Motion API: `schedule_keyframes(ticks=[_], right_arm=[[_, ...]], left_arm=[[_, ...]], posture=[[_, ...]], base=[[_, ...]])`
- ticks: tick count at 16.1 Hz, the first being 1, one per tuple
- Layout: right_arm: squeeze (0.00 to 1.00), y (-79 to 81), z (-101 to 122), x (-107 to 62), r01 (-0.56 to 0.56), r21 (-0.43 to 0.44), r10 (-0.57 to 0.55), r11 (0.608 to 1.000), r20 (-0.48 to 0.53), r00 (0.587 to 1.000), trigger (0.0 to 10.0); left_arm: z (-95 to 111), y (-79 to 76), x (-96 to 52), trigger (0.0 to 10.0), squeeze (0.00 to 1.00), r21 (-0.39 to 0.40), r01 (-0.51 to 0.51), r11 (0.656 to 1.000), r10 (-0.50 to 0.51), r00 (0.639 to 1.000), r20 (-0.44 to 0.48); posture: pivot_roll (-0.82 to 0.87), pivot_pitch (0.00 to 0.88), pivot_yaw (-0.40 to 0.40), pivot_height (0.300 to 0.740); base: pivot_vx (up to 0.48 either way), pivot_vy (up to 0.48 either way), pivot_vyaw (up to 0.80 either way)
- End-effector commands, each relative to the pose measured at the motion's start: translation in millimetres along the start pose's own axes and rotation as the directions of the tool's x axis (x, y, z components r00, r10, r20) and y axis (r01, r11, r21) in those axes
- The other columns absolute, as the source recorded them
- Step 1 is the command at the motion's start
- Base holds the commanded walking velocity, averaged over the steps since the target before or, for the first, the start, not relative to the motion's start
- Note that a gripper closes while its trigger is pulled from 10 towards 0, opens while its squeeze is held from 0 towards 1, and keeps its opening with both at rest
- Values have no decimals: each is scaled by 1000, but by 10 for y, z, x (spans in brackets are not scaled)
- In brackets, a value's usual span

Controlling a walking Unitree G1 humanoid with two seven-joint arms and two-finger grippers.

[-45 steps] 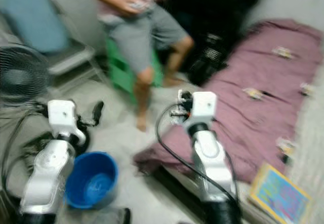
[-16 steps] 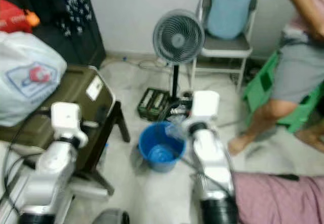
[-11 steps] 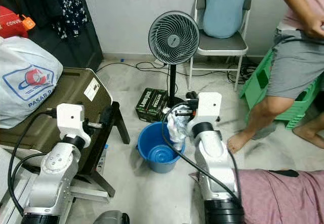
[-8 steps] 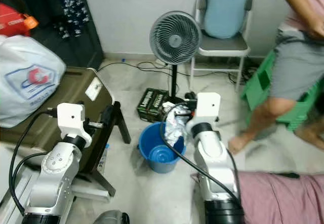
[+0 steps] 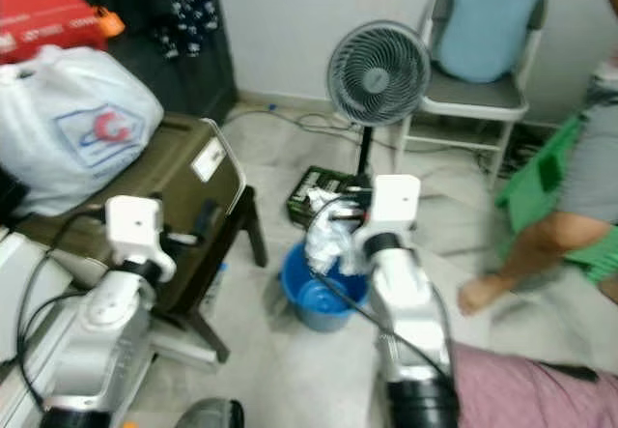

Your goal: Clean up the room

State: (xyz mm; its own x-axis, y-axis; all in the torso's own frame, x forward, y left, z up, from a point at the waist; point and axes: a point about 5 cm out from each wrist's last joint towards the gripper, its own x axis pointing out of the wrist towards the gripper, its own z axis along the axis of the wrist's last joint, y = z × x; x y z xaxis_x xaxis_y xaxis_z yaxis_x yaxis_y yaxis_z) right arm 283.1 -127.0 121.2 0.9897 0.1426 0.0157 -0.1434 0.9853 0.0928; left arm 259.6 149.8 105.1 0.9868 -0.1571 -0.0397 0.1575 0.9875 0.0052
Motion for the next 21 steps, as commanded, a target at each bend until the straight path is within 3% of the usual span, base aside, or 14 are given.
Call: schedule_keyframes(ticks=[1, 11, 21], right_arm=[[0, -49, 6, 1, 15, -2, -15, 1000, 3, 1000, 10000], [0, -61, -5, 7, 23, 13, -23, 1000, -5, 1000, 10000], [0, -79, -9, 15, 32, 11, -32, 999, -7, 999, 10000]], left_arm=[[36, -34, 0, 10000, 0, -10, 24, 1000, -24, 1000, 18], [41, -47, -5, 10000, 0, -18, 40, 999, -40, 999, 20], [59, -77, 3, 10000, 0, -31, 59, 998, -58, 998, 26]], posture=[[10, 0, 2, 740], [13, 0, 0, 740], [9, 0, 0, 740]], base=[[0, 0, 0], [0, 0, -220], [358, 0, -109]])
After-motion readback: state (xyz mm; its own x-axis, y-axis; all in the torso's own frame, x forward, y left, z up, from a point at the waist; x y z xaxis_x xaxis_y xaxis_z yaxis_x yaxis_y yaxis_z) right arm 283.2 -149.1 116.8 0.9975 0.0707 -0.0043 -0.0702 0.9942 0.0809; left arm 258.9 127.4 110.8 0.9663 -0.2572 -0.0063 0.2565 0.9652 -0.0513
